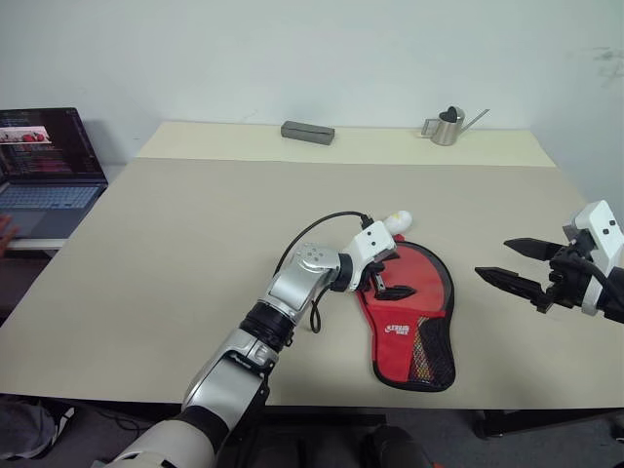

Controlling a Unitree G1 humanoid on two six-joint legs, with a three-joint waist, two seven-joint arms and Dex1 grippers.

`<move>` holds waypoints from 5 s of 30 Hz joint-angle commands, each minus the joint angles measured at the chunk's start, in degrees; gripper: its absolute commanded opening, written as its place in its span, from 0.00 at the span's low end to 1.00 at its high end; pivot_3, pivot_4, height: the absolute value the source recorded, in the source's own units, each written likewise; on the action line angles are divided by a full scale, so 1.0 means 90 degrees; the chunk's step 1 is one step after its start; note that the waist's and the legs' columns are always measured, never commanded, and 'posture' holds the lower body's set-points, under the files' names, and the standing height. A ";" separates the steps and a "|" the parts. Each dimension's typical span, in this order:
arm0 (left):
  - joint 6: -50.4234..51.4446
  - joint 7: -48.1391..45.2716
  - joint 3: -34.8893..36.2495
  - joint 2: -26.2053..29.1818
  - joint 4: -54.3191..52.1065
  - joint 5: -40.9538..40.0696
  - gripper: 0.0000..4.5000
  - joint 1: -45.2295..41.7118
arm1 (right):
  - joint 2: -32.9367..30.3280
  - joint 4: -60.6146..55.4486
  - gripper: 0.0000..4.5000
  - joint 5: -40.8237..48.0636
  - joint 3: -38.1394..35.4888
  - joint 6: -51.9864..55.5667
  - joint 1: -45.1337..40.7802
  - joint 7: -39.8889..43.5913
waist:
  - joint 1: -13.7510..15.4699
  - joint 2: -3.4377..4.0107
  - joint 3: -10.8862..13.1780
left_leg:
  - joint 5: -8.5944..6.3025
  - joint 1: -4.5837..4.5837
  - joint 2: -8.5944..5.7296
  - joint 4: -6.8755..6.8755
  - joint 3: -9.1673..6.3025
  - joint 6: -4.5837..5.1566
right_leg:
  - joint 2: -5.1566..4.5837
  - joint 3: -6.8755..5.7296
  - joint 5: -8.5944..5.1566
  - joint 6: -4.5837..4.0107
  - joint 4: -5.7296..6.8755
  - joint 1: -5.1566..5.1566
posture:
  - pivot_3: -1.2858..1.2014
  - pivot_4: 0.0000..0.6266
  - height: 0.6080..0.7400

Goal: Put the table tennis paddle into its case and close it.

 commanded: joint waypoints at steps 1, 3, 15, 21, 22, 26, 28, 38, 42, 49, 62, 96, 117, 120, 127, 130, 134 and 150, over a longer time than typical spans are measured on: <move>-0.0260 0.0046 -0.0178 -0.0125 0.0089 0.0186 1.00 0.0117 | -0.0198 -0.0024 1.00 0.0096 -0.0200 -0.0071 -0.0203 0.0029 | 0.0001 0.0000 0.0000 | 0.0000 0.0000 0.0000 0.0000 0.0000 0.0000 | 0.0000 -0.0001 0.0000 0.0000 0.0000 0.0000 | 0.52 0.24 1.00; -0.0470 0.0002 -0.0326 -0.0112 0.0177 0.0325 1.00 0.0321 | -0.0228 0.0029 1.00 0.0093 -0.0130 -0.0095 -0.0292 0.0030 | -0.0008 0.0001 -0.0001 | 0.0000 0.0002 0.0000 0.0000 0.0002 0.0001 | 0.0000 -0.0001 0.0000 0.0000 0.0000 0.0000 | 0.52 0.24 1.00; -0.1463 0.0269 -0.0498 -0.0169 0.1325 0.0708 1.00 0.1110 | -0.0263 0.0475 1.00 -0.0153 0.0625 -0.0266 -0.1137 -0.0112 | 0.0118 0.0013 -0.0062 | -0.0001 0.0021 0.0001 0.0000 0.0002 0.0002 | 0.0000 0.0000 -0.0001 0.0001 -0.0003 0.0019 | 0.52 0.24 1.00; -0.1556 0.0303 -0.0518 -0.0198 0.1492 0.0761 1.00 0.1152 | 0.0163 0.1611 1.00 -0.0678 0.1701 -0.0241 -0.2722 -0.0514 | 0.0103 0.0035 -0.0092 | -0.0005 0.0080 0.0004 -0.0005 0.0007 0.0009 | 0.0000 -0.0001 -0.0014 0.0021 -0.0022 0.0076 | 0.52 0.24 1.00; -0.1553 0.0303 -0.0512 -0.0209 0.1500 0.0758 1.00 0.1154 | 0.0324 0.1906 1.00 -0.0779 0.1914 -0.0185 -0.3096 -0.0601 | 0.0093 0.0045 -0.0098 | -0.0009 0.0099 0.0009 -0.0007 0.0006 0.0015 | 0.0004 -0.0002 -0.0020 0.0030 -0.0035 0.0101 | 0.52 0.24 1.00; -0.1551 0.0301 -0.0488 -0.0235 0.1526 0.0763 1.00 0.1147 | 0.1060 0.3386 1.00 -0.1381 0.2724 -0.0242 -0.4421 -0.0806 | 0.0093 0.0063 -0.0117 | -0.0012 0.0109 0.0015 -0.0023 0.0008 0.0020 | 0.0009 -0.0003 -0.0014 0.0034 -0.0078 0.0121 | 0.52 0.24 1.00; -0.1546 0.0291 -0.0470 -0.0238 0.1532 0.0766 1.00 0.1146 | 0.1421 0.4237 1.00 -0.1764 0.2983 -0.0522 -0.4899 -0.0901 | 0.0098 0.0062 -0.0119 | -0.0013 0.0109 0.0013 -0.0032 0.0009 0.0022 | 0.0006 -0.0002 0.0005 0.0002 -0.0084 0.0120 | 0.52 0.24 1.00; -0.1537 0.0288 -0.0452 -0.0210 0.1506 0.0782 1.00 0.1198 | 0.2607 0.7746 1.00 -0.3046 0.3304 -0.1993 -0.6132 -0.1159 | 0.0124 0.0068 -0.0123 | -0.0015 0.0109 0.0002 -0.0072 0.0007 0.0026 | -0.0010 -0.0002 0.0007 -0.0002 -0.0094 0.0110 | 0.52 0.24 1.00; -0.1549 0.0275 -0.0472 -0.0212 0.1496 0.0800 1.00 0.1217 | 0.2882 0.8609 1.00 -0.3299 0.3237 -0.2421 -0.6363 -0.1174 | 0.0113 0.0071 -0.0125 | -0.0015 0.0115 0.0003 -0.0074 0.0009 0.0026 | -0.0009 -0.0002 0.0007 -0.0003 -0.0092 0.0113 | 0.52 0.24 1.00; -0.1572 0.0275 -0.0500 -0.0216 0.1506 0.0825 1.00 0.1225 | 0.3375 0.9287 1.00 -0.3383 0.2999 -0.2598 -0.6597 -0.1207 | 0.0105 0.0072 -0.0126 | -0.0015 0.0117 0.0003 -0.0075 0.0009 0.0026 | -0.0009 0.0001 0.0007 -0.0003 -0.0091 0.0114 | 0.52 0.24 1.00; -0.1592 0.0329 -0.0524 -0.0217 0.1537 0.0862 1.00 0.1254 | 0.3731 0.9881 1.00 -0.3866 0.3057 -0.2983 -0.6549 -0.1238 | 0.0099 0.0075 -0.0127 | -0.0015 0.0118 0.0002 -0.0076 0.0008 0.0026 | -0.0011 0.0000 0.0007 -0.0003 -0.0092 0.0114 | 0.52 0.24 1.00; -0.1207 0.0369 -0.0614 -0.0041 0.1640 0.0934 1.00 0.1641 | 0.3795 0.9182 0.01 -0.4360 0.3092 -0.3637 -0.6275 -0.1711 | -0.0002 0.0067 -0.0158 | -0.0017 0.0183 0.0003 -0.0093 -0.0002 0.0027 | -0.0012 -0.0002 0.0004 -0.0002 -0.0117 0.0188 | 0.52 0.24 1.00; -0.1131 0.0410 -0.0615 0.0010 0.1586 0.0942 1.00 0.1767 | 0.3096 0.8915 0.01 -0.4844 0.3174 -0.4054 -0.5873 -0.1746 | -0.0019 0.0068 -0.0159 | -0.0022 0.0184 0.0006 -0.0108 -0.0011 0.0034 | -0.0015 -0.0009 0.0004 -0.0002 -0.0160 0.0206 | 0.52 0.24 1.00; -0.1141 0.0407 -0.0617 0.0007 0.1611 0.0946 1.00 0.1754 | 0.2940 0.8664 0.01 -0.4848 0.3174 -0.3950 -0.5710 -0.1663 | -0.0020 0.0068 -0.0159 | -0.0024 0.0183 0.0007 -0.0109 -0.0012 0.0037 | -0.0015 -0.0011 0.0005 -0.0001 -0.0176 0.0211 | 0.52 0.24 1.00; -0.1160 0.0409 -0.0636 -0.0020 0.1652 0.0959 1.00 0.1758 | 0.2539 0.7243 0.01 -0.4846 0.3143 -0.3239 -0.4904 -0.1361 | -0.0019 0.0068 -0.0159 | -0.0025 0.0181 0.0009 -0.0111 -0.0014 0.0039 | -0.0029 -0.0011 0.0005 0.0000 -0.0181 0.0212 | 0.52 0.24 1.00; -0.1162 0.0389 -0.0651 -0.0032 0.1666 0.0960 1.00 0.1761 | 0.2354 0.6673 0.01 -0.4824 0.3066 -0.2910 -0.4454 -0.1330 | -0.0015 0.0068 -0.0160 | -0.0025 0.0180 0.0008 -0.0112 -0.0017 0.0038 | -0.0038 -0.0017 0.0003 0.0002 -0.0187 0.0214 | 0.52 0.24 1.00; -0.1186 0.0377 -0.0668 -0.0062 0.1724 0.0972 1.00 0.1732 | 0.2126 0.5958 0.01 -0.4736 0.2908 -0.2495 -0.3928 -0.1293 | -0.0010 0.0068 -0.0160 | -0.0026 0.0179 0.0007 -0.0115 -0.0018 0.0039 | -0.0039 -0.0018 0.0000 0.0008 -0.0193 0.0215 | 0.52 0.24 1.00; -0.1187 0.0401 -0.0681 -0.0075 0.1750 0.0989 1.00 0.1735 | 0.1469 0.3214 0.01 -0.4169 0.2332 -0.0965 -0.2359 -0.1139 | 0.0010 0.0062 -0.0158 | -0.0030 0.0176 0.0003 -0.0120 -0.0018 0.0037 | -0.0042 -0.0019 -0.0027 0.0051 -0.0202 0.0215 | 0.52 0.24 1.00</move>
